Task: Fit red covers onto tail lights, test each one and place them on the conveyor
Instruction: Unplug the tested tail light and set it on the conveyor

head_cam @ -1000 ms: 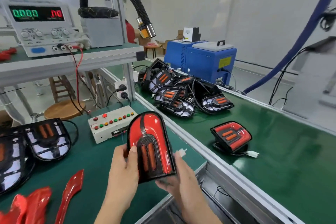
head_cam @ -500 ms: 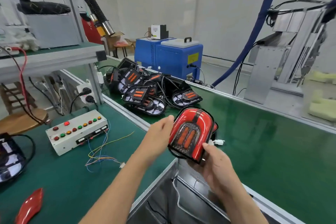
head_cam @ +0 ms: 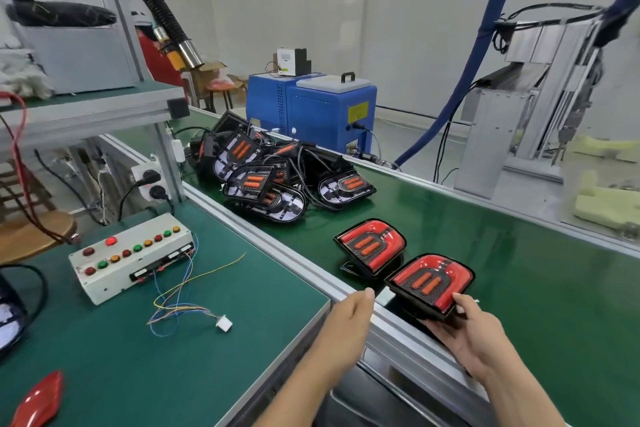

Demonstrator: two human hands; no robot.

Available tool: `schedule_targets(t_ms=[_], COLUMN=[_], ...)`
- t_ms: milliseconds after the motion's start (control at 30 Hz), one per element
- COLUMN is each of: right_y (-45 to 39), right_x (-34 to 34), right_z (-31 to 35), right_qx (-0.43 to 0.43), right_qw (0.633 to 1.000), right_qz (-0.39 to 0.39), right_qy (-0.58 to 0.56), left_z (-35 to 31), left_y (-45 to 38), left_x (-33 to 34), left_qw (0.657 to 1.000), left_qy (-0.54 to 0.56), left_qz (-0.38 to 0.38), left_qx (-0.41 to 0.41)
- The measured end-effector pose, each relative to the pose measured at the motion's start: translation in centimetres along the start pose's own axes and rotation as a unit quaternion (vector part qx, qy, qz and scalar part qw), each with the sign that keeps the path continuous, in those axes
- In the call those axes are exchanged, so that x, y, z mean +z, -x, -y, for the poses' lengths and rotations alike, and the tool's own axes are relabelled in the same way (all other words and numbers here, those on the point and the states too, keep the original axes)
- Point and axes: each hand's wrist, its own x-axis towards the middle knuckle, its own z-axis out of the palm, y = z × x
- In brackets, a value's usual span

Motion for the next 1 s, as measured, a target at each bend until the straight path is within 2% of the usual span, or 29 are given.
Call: schedule_targets(t_ms=[233,400,467,533,600,667,900,1000], right_y=[-3.2,-4.3,-4.4,-4.3,-4.1,-4.1,-2.4,-1.0], right_x=[1.1,1.8,2.1,2.0,1.7,1.1,0.7,1.2], right_z=[1.7,2.9,3.0,2.7,2.4,2.1,1.6,1.4], right_qx=[0.033,0.014,-0.012,-0.058,-0.091,-0.105,-0.125,-0.116], right_qw=[0.997,0.979,0.944,0.883,0.830,0.811,0.820,0.796], right_qz=[-0.013,-0.066,-0.112,-0.145,-0.162,-0.178,-0.206,-0.233], right_qy=[0.068,0.191,0.310,0.442,0.526,0.548,0.518,0.546], left_z=[0.6,0.1,0.1,0.2,0.4,0.6,1.2,1.3], left_y=[1.7,2.4,2.6,2.7,3.0,3.2,4.7,5.6], left_x=[-2.9,-3.5,-3.5,-3.7,-3.9,-4.3,-6.2,-7.0], left_qw=[0.999,0.999,0.999,0.999,0.999,0.998,0.993,0.988], left_qy=[0.000,0.003,0.009,0.007,0.011,0.020,0.056,0.073], left_qz=[-0.027,-0.037,-0.039,-0.041,-0.048,-0.058,-0.108,-0.131], left_qx=[-0.017,-0.024,-0.019,-0.012,-0.009,0.000,-0.012,-0.021])
